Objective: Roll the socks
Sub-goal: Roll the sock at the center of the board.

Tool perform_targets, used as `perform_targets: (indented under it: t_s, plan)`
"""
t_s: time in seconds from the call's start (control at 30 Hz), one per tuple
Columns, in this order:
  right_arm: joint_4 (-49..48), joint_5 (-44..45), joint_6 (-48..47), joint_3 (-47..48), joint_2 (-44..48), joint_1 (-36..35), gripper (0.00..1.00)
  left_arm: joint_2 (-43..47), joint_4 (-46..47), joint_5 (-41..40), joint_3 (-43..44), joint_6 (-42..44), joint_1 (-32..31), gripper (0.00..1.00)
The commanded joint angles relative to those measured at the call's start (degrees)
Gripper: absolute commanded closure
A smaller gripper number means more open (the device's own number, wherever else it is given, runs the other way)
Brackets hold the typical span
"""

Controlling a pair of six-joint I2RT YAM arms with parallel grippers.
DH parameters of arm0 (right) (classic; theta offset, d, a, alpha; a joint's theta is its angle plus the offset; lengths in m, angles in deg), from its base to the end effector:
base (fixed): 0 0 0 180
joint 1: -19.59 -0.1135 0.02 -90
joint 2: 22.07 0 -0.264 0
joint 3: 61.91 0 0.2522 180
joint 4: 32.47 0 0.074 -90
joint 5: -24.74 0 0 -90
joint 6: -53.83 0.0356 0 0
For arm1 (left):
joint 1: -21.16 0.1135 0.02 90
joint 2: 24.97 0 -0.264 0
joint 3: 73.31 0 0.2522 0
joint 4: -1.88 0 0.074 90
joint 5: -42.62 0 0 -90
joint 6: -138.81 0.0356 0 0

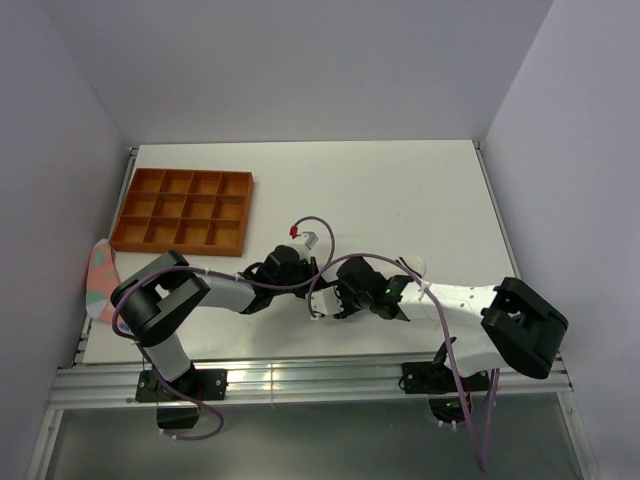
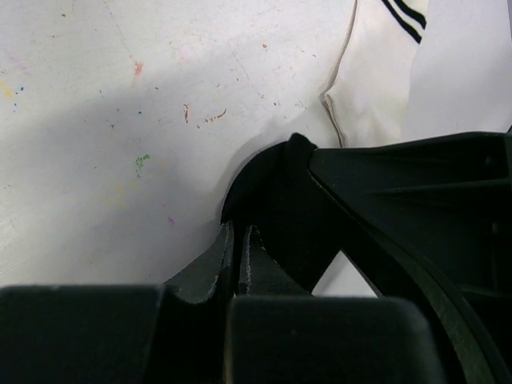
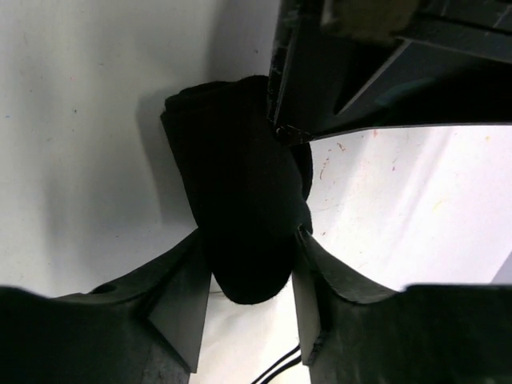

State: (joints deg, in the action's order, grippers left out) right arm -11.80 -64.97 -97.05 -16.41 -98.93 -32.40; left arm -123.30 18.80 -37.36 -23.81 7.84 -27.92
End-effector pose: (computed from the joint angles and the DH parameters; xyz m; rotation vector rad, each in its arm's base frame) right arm 0.1496 0.1912 0.1529 -2.0655 1.3731 -0.0724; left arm 0.2029 -0.2435 0.1272 0.2774 2.3121 -1.0579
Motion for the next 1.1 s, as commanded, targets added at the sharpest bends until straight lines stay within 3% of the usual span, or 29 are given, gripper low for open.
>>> perform_targets:
  t_s: [0.0, 0.2, 0.27, 0.33, 0.43, 0.8, 1.07]
  plan:
    - [5.8, -4.5, 4.7, 4.4, -1.8, -0.4, 0.55, -1.1, -6.2, 3.6, -1.7, 0.7, 0.0, 1.00]
    - [12.5, -6.5, 7.1, 7.5, -4.8, -0.4, 0.62, -0.3, -5.4, 5.9, -0.5, -1.7, 2.2, 1.00]
    - [14.5, -7.1, 8.5, 8.7, -5.6, -0.3, 0.69, -0.3, -6.0, 5.8, 0.4, -2.3, 2.5, 0.99]
    - [15.8, -8.1, 9.5, 9.6, -6.5, -0.2, 0.79, 0.1, -5.3, 5.9, 0.6, -3.2, 2.7, 0.97]
    - [17.6, -9.1, 11.7, 10.6, -7.8, 0.0, 0.85, 2.0, -4.0, 3.7, -0.3, -6.4, 2.8, 0.85]
    - [17.6, -6.5, 21.1, 13.1, -15.0, 0.5, 0.90, 17.0, -7.5, -12.7, -7.3, -18.1, 4.4, 0.59]
    - [18.0, -6.0, 29.9, 18.5, -19.7, 1.2, 0.92, 29.7, -11.1, -24.7, -17.9, -32.8, 2.5, 0.56]
